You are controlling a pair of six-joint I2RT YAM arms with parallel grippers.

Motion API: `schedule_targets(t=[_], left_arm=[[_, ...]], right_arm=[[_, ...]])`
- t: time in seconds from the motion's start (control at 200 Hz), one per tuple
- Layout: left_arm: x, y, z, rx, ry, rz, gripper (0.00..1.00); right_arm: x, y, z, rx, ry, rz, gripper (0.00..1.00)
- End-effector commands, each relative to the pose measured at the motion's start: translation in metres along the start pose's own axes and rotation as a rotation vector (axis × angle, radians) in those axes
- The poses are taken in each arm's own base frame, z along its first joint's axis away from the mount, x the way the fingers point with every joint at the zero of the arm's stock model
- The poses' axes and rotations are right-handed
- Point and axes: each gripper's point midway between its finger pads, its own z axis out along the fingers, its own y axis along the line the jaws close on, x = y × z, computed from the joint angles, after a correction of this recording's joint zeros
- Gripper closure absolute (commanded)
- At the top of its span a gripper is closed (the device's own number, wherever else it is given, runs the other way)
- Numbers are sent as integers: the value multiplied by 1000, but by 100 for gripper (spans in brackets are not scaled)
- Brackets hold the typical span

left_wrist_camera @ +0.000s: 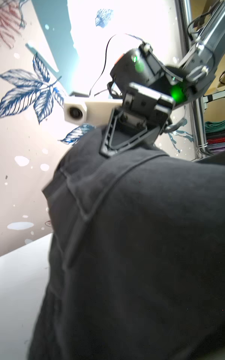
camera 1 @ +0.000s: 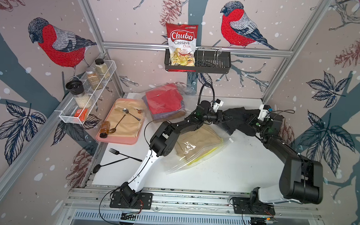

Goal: Take the trousers out of the vacuum bag
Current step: Place the trousers at the center of the board.

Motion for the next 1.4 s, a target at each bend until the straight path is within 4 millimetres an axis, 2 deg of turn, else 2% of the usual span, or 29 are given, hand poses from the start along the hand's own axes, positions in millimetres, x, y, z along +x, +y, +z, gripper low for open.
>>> schedule_targets(t=[0.0, 0.215, 0.44, 0.46, 0.595, 0.88, 1.055, 1.261, 1.396], left_arm=[[-16, -25, -14, 31, -57, 104, 100], [-2, -32, -23, -7, -20, 104, 100], [20, -24, -36, -56, 15, 93, 100], [22, -25, -36, -57, 17, 94, 100], [36, -24, -37, -75, 47, 90, 100], [63, -11, -46, -144, 95, 79, 99], [84, -5, -45, -162, 136, 63, 98], [98, 3, -55, -244, 169, 68, 98], [99, 10, -60, -305, 183, 81, 98]], right_arm=[[-4, 6, -8, -12, -33, -48, 100], [21, 12, -23, -21, 4, -7, 100], [49, 5, -36, 12, 31, 69, 100], [47, 10, -40, 3, 20, 60, 100], [63, 10, -48, 13, 42, 95, 100], [107, -11, -64, 113, 99, 195, 100], [125, -27, -73, 182, 115, 226, 100], [144, -20, -78, 138, 156, 252, 100], [153, -16, -81, 125, 173, 262, 92]])
